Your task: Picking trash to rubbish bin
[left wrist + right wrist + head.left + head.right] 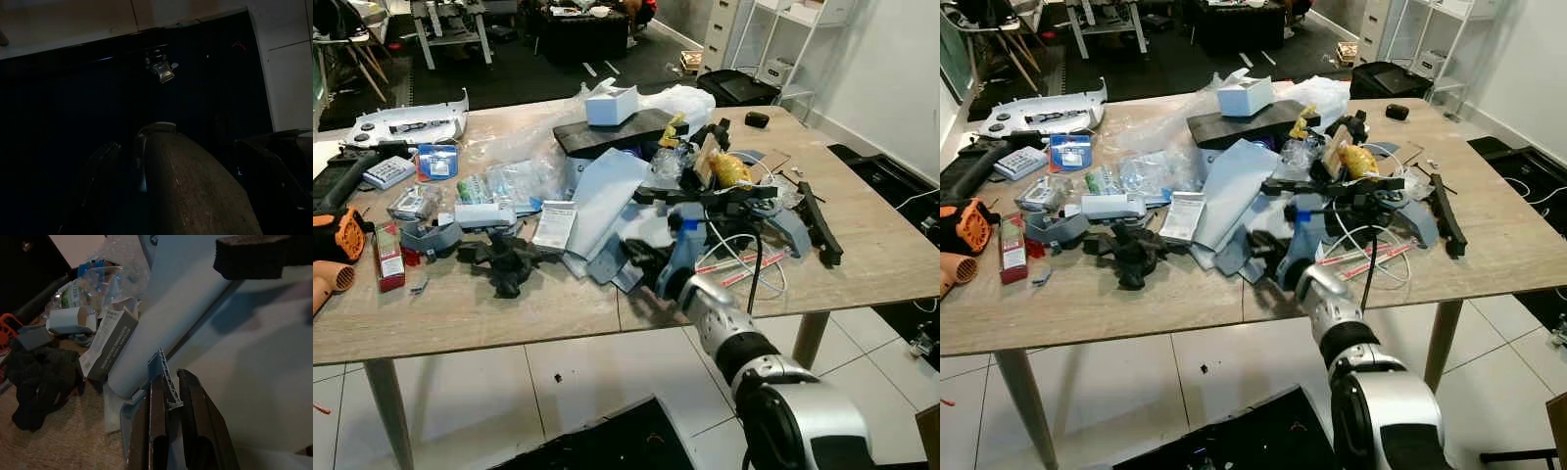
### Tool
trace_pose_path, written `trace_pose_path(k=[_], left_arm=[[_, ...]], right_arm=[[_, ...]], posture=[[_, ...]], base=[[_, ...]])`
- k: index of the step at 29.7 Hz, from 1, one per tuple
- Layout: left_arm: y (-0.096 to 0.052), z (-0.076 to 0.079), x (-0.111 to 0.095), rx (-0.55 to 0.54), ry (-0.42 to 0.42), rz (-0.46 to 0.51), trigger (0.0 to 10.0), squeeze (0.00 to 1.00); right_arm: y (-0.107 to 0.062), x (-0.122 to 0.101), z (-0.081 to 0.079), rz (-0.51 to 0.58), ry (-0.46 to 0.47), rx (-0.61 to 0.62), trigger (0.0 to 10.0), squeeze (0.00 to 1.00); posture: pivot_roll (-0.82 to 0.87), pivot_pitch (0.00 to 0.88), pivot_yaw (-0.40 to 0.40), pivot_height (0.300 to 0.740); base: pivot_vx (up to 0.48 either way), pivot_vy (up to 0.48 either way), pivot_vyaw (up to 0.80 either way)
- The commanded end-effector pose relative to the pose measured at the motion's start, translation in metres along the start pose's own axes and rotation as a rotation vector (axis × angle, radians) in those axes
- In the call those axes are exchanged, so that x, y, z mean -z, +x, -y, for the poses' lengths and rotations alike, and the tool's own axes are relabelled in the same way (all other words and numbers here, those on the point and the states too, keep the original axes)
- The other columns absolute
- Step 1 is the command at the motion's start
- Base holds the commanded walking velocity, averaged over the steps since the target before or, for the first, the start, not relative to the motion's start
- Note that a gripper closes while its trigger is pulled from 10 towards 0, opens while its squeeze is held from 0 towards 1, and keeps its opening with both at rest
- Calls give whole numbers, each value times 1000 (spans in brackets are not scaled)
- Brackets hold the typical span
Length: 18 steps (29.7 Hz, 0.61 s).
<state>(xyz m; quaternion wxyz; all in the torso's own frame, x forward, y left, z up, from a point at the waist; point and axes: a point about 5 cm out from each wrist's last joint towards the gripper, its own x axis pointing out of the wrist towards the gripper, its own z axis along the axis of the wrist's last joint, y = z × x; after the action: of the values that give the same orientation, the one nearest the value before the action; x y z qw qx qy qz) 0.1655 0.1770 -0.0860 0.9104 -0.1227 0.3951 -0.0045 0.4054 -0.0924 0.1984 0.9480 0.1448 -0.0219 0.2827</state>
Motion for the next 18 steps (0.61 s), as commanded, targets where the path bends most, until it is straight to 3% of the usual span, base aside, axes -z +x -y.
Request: trace_pose_path(k=[1,6,7,10,11,12,13,14,15,16,18], left_arm=[[-13,-3,40,-23,-37,-153,10000,0],[-11,-1,36,-19,-34,-147,10000,0],[-9,0,33,-17,-34,-143,10000,0],[-9,0,32,-17,-35,-141,10000,0],[-7,0,29,-16,-33,-138,10000,0],[-7,0,28,-16,-33,-137,10000,0],[-7,0,28,-16,-33,-137,10000,0],[-6,0,26,-16,-32,-136,10000,0],[-5,0,25,-17,-31,-135,10000,0],[-5,0,23,-16,-32,-133,10000,0],[-3,0,20,-15,-35,-125,10000,0]], right_arm=[[-4,10,3,-23,47,13,0,0],[-4,3,3,38,157,-20,0,0],[-3,-6,0,113,304,-105,0,0],[-2,-11,-2,154,381,-159,0,0],[-3,-20,-6,217,484,-284,39,0],[-4,-23,-8,238,494,-337,3176,0],[-4,-23,-8,238,494,-337,3176,0],[-5,-27,-10,258,511,-387,7882,0],[-5,-28,-11,270,521,-416,7882,0],[-8,-31,-14,286,524,-478,10000,0],[-12,-33,-18,300,524,-575,10000,0]], posture=[[41,253,-34,740],[36,240,-34,740],[32,227,-34,740],[32,227,-34,740],[26,216,-33,740],[22,205,-33,740],[22,205,-33,740],[19,200,-33,740],[15,195,-33,740],[11,189,-32,740],[8,183,-32,740]], base=[[0,0,0],[0,0,0],[0,0,0],[0,0,0],[0,0,0],[0,0,0],[0,0,0],[0,0,0],[0,0,0],[0,0,0],[0,0,0]])
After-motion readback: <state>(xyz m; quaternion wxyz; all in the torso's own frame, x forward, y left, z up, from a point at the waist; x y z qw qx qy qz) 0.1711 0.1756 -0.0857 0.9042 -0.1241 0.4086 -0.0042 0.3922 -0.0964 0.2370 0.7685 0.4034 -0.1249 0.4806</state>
